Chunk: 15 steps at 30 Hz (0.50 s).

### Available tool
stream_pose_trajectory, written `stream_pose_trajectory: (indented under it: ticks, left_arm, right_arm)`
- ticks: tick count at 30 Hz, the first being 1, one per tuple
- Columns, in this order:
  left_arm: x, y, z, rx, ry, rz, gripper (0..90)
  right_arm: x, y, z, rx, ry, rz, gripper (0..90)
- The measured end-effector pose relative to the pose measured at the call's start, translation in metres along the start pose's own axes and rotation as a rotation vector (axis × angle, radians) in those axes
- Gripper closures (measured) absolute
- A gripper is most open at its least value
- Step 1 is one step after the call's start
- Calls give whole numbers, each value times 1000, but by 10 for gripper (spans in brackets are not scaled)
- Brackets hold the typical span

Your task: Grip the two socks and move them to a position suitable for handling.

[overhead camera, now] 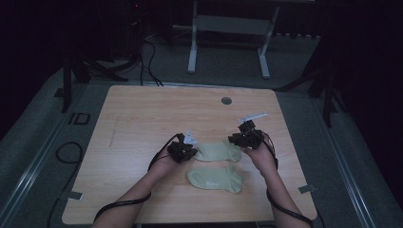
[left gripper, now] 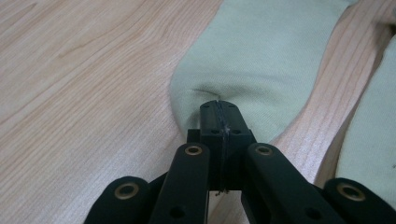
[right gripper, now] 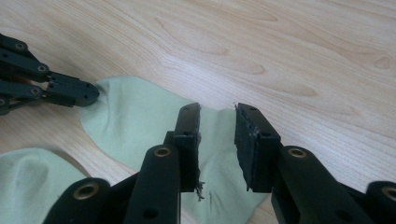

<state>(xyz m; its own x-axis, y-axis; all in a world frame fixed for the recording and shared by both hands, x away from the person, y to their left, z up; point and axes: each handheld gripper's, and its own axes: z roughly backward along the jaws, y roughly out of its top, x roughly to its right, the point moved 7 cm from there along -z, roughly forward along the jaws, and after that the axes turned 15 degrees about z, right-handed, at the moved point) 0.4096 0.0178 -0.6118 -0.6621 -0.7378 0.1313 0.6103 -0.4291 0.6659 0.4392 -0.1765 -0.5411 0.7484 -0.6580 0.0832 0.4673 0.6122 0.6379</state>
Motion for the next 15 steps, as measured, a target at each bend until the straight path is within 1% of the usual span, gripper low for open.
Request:
stream_pose_trajectory:
  ticks: [1, 2, 3, 4, 5, 7, 9, 12, 13, 14, 15]
  left_arm:
    - [0, 0, 0, 0, -1, 2, 894]
    - [0, 0, 0, -1, -2, -5, 894]
    - [0, 0, 0, -3, -3, -5, 894]
    - [0, 0, 0, -1, -5, -2, 894]
    - [-1, 0, 0, -5, -12, 0, 894]
    - [-1, 0, 0, 3, -19, 3, 894]
    - [-4, 1, 0, -2, -24, -2, 894]
    - [-6, 3, -2, -7, -17, -3, 894]
    - [-8, 4, -2, -9, -16, -6, 894]
    - [-9, 5, -3, -8, -19, 2, 894]
    - [-10, 7, -4, -9, -25, 3, 894]
  right_arm:
    - [0, -1, 0, -1, -9, 2, 794]
    - [0, -2, -3, -7, -23, 13, 831]
    - [-1, -5, -7, -19, -20, 20, 851]
    - [-3, -9, -12, -29, -7, 23, 865]
    - [-4, -13, -18, -43, 4, 28, 866]
    - [-8, -21, -29, -85, 20, 40, 866]
    - [-8, -27, -36, -111, 14, 46, 866]
    - [-6, -36, -44, -141, -8, 35, 866]
    - [-5, -39, -46, -142, -13, 36, 870]
    - [-4, -41, -45, -129, -8, 22, 871]
    - [-2, -43, -44, -125, -12, 14, 871]
